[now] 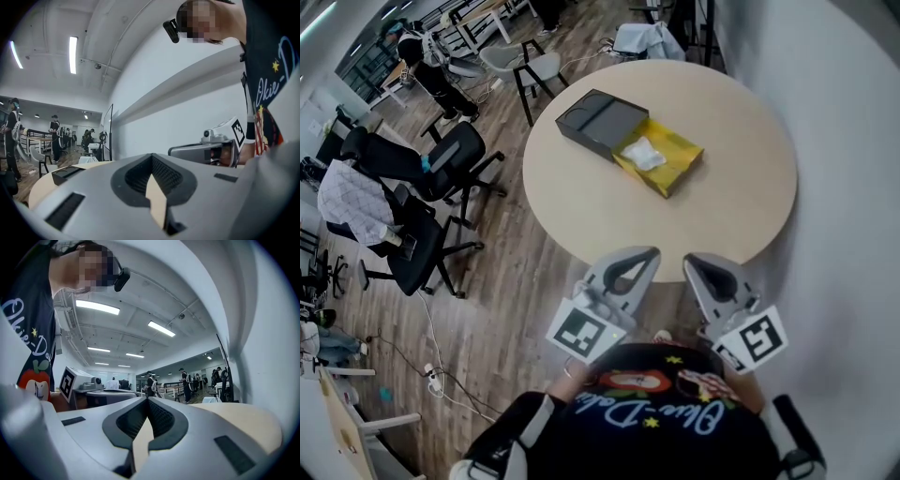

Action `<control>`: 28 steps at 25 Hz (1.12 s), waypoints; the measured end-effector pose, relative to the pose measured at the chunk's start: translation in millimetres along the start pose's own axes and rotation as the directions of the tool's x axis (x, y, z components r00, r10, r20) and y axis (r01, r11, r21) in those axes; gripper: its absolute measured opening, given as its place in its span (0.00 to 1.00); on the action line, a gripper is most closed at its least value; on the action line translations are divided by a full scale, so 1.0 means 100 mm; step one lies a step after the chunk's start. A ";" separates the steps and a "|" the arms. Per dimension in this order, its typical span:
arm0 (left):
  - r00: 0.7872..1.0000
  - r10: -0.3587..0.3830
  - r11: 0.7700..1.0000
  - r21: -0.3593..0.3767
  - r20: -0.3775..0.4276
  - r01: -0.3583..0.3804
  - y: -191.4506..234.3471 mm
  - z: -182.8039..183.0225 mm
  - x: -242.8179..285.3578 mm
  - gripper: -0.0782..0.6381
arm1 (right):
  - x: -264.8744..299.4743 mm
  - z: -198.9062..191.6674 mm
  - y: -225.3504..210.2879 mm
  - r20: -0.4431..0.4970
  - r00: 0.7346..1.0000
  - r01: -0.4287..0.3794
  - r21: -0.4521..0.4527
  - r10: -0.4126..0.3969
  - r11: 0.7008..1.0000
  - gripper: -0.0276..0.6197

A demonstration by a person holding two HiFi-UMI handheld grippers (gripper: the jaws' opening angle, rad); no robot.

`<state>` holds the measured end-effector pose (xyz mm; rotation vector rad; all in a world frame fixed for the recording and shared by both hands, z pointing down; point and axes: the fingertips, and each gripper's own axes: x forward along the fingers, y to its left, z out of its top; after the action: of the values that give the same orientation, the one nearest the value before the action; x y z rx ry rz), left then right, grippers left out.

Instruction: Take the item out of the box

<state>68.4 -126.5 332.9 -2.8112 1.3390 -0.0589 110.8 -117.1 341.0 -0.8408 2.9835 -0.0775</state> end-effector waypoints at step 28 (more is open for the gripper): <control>1.000 0.012 1.000 0.009 0.006 -0.012 0.83 -0.03 0.60 0.10 | 0.74 0.01 -0.78 -0.024 1.000 0.007 -0.011 -0.007 1.000 0.04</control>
<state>42.0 -225.1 333.5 -2.7942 1.3506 -0.0565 89.0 -222.3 342.5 -0.8576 3.0058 -0.0719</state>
